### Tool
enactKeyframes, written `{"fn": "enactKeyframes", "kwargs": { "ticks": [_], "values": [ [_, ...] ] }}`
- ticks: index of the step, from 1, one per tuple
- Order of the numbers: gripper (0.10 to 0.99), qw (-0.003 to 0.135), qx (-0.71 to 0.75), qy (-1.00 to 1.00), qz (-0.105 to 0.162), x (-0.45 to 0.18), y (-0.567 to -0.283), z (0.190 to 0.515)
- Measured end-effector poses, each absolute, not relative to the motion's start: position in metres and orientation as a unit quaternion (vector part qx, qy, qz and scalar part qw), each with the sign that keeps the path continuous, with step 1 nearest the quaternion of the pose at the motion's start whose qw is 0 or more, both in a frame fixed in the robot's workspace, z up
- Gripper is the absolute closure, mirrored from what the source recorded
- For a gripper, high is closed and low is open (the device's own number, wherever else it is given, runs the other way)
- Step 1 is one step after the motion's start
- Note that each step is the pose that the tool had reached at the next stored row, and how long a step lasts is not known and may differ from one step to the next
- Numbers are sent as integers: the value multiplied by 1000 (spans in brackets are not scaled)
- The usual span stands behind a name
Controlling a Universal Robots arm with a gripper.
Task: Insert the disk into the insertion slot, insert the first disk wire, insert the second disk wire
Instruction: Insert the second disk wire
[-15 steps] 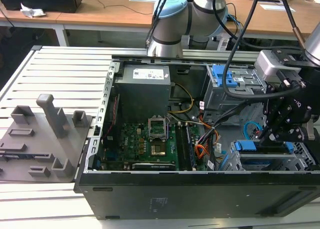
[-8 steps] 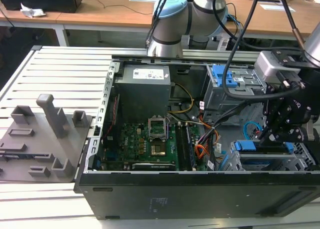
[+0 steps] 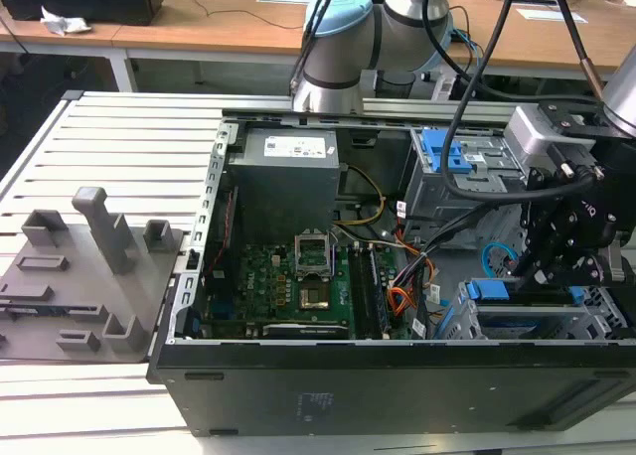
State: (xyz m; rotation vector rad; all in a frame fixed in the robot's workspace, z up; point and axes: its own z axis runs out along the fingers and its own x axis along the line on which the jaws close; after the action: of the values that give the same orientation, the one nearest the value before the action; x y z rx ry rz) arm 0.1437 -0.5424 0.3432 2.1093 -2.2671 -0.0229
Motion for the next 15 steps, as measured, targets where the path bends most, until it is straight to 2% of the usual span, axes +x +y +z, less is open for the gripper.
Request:
{"fn": "enactKeyframes", "kwargs": {
  "ticks": [3, 4, 15],
  "values": [
    [867, 23, 681, -732, -7, 144, -539, 369],
    [980, 23, 681, -732, -7, 144, -539, 379],
    [980, 22, 681, -732, -7, 129, -539, 381]
  ]
}}
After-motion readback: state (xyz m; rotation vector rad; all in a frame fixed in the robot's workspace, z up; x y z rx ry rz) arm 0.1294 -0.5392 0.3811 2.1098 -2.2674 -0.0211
